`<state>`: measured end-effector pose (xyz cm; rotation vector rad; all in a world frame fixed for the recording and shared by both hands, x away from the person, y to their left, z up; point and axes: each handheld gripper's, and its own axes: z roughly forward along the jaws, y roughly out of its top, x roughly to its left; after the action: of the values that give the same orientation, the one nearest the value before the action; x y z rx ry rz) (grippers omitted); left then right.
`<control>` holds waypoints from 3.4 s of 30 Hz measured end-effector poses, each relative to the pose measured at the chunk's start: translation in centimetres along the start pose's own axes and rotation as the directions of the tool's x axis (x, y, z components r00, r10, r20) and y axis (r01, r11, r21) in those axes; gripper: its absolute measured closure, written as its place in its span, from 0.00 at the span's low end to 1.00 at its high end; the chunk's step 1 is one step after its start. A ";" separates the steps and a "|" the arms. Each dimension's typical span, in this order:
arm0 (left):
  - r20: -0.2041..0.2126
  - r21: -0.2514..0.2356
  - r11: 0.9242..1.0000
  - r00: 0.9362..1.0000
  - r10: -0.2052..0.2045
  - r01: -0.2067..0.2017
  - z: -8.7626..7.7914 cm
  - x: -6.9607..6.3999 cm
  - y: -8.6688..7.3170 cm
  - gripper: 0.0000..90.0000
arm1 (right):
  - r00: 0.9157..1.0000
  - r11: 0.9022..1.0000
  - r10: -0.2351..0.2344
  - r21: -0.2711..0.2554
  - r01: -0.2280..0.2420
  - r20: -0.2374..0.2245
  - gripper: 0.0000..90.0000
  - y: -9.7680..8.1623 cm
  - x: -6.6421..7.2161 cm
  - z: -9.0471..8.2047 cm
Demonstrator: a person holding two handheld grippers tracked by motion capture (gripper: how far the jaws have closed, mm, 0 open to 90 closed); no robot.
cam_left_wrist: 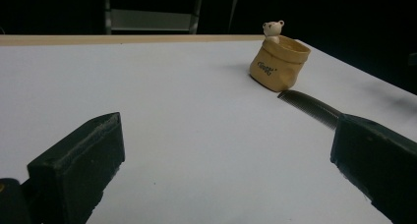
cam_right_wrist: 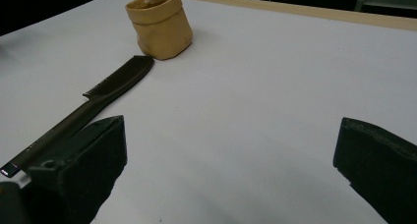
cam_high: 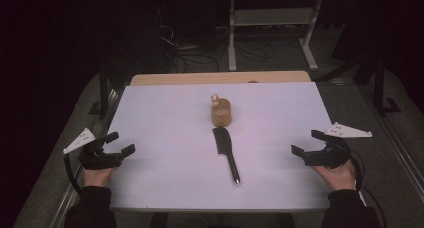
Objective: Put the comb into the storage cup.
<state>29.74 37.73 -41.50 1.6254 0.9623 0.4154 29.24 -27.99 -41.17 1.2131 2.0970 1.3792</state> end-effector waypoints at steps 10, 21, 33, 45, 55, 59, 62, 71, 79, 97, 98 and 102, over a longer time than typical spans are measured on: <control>0.004 0.000 1.000 1.000 0.000 0.000 0.1 0.0 0.0 0.00 | 1.000 1.000 0.002 0.003 -0.002 -0.002 0.00 -0.1 0.0 -0.1; 0.004 -0.001 1.000 1.000 0.000 0.000 0.0 -0.3 -0.1 0.00 | 1.000 1.000 -0.002 0.009 0.002 -0.005 0.00 0.0 0.0 -0.1; 0.008 0.004 1.000 1.000 0.002 -0.002 0.1 -0.6 -0.2 0.00 | 1.000 1.000 0.003 0.028 -0.002 -0.001 0.00 0.4 0.2 0.0; 0.005 0.007 1.000 1.000 0.004 -0.004 0.0 -0.7 -0.3 0.00 | 0.999 0.999 -0.027 0.046 0.028 -0.017 0.00 1.8 0.8 0.3; 0.004 0.008 1.000 1.000 0.005 -0.006 0.0 -0.6 -0.3 0.00 | 0.998 0.997 -0.042 0.058 0.044 -0.036 0.00 2.8 1.2 0.6; 0.004 0.007 1.000 1.000 0.004 -0.004 0.1 -0.6 -0.3 0.00 | 0.998 0.997 -0.049 0.058 0.052 -0.040 0.00 3.1 1.4 0.7; 0.004 0.006 1.000 1.000 0.004 -0.004 0.0 -0.7 -0.3 0.00 | 0.997 0.996 -0.061 0.062 0.064 -0.044 0.00 3.6 1.6 0.8; 0.005 0.008 1.000 1.000 0.006 -0.006 0.1 -0.7 -0.3 0.00 | 0.995 0.994 -0.076 0.072 0.081 -0.066 0.00 4.2 2.3 1.4; 0.005 0.010 1.000 1.000 0.004 -0.004 0.1 -0.7 -0.3 0.00 | 0.990 0.990 -0.103 0.085 0.111 -0.092 0.00 5.0 3.1 2.1; 0.007 0.006 1.000 1.000 0.004 -0.004 0.1 -0.7 -0.3 0.00 | 0.979 0.981 -0.146 0.107 0.162 -0.145 0.00 6.3 5.0 4.0; 0.007 0.007 1.000 1.000 0.004 -0.004 0.1 -0.6 -0.3 0.00 | 0.978 0.981 -0.147 0.109 0.163 -0.149 0.00 6.3 5.1 4.1; 0.007 0.005 1.000 1.000 0.004 -0.004 0.1 -0.6 -0.3 0.00 | 0.974 0.977 -0.159 0.114 0.179 -0.161 0.00 6.6 5.6 4.5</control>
<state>29.29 37.21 -41.67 1.6323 0.9555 0.4103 32.14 -19.85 -36.64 0.9747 2.3648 1.3147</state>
